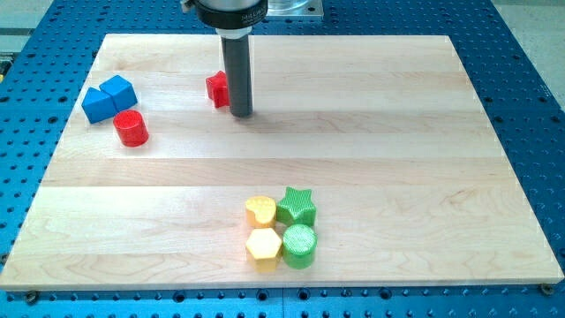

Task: Move your arm to the top left corner of the board

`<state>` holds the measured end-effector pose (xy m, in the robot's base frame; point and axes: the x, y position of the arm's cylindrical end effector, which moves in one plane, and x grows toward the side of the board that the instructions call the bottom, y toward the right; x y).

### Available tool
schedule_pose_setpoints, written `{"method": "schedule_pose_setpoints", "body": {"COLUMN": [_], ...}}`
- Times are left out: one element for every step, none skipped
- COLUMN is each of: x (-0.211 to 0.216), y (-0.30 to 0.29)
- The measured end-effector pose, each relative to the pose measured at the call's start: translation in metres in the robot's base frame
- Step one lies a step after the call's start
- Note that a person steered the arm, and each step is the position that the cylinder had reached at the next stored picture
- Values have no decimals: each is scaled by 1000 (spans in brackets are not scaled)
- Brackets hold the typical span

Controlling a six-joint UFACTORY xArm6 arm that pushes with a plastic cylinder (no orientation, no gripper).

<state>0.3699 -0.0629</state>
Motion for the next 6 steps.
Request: {"method": "schedule_pose_setpoints", "body": {"x": [4, 53, 91, 98, 33, 0], "y": [-31, -20, -14, -23, -41, -69]}}
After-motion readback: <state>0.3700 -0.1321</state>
